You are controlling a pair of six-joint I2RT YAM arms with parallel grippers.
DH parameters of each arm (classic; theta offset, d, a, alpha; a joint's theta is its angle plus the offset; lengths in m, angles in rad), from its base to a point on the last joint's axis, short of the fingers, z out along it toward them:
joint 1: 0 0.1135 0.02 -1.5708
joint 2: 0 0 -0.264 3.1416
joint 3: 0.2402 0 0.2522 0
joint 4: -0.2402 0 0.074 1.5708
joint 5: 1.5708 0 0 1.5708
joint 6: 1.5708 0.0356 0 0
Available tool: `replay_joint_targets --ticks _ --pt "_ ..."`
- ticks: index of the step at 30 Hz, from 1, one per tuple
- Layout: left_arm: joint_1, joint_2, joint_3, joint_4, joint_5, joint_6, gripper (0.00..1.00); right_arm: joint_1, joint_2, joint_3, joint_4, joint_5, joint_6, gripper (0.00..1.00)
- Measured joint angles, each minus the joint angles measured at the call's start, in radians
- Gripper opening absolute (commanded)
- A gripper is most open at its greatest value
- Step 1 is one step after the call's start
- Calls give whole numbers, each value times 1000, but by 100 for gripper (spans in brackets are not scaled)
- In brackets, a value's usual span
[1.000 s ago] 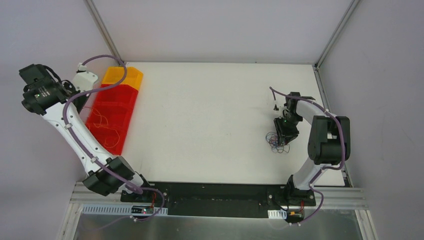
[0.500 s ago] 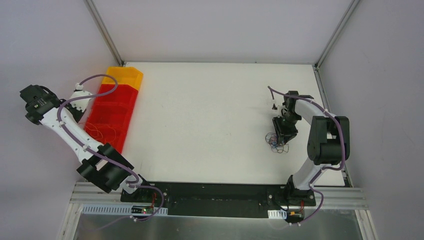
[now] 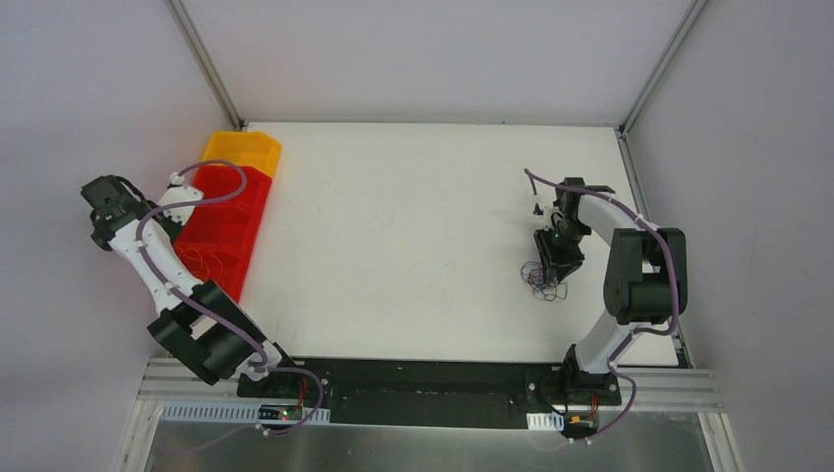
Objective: Untangle the cables
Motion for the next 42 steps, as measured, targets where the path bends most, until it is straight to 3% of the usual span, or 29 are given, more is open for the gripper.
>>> replay_joint_targets --ticks 6,14,20,24,27,29,31,33,42 --pt "-94 -13 -173 188 -64 -31 0 4 0 10 -2 0 7 39" --pt "-121 45 -315 433 -140 -35 0 5 0 10 -2 -1 11 39" --pt "-121 101 -317 489 -149 -49 56 6 0 10 -6 -3 13 38" --pt "-133 22 -318 446 -121 -66 76 7 0 10 -9 -15 14 39" --pt "-176 -83 -318 380 -98 -83 85 13 0 10 -8 -40 14 37" --pt "-226 -144 -306 316 -78 -111 91 23 0 10 -7 -56 15 30" --pt "-284 -180 -270 234 -56 -153 98 41 0 10 -7 -77 19 14" --pt "-351 -190 -209 145 -24 -208 99 69 3 11 -8 -117 26 0" --pt "-699 -185 12 -110 281 -583 99 284 -16 46 50 -412 116 0"
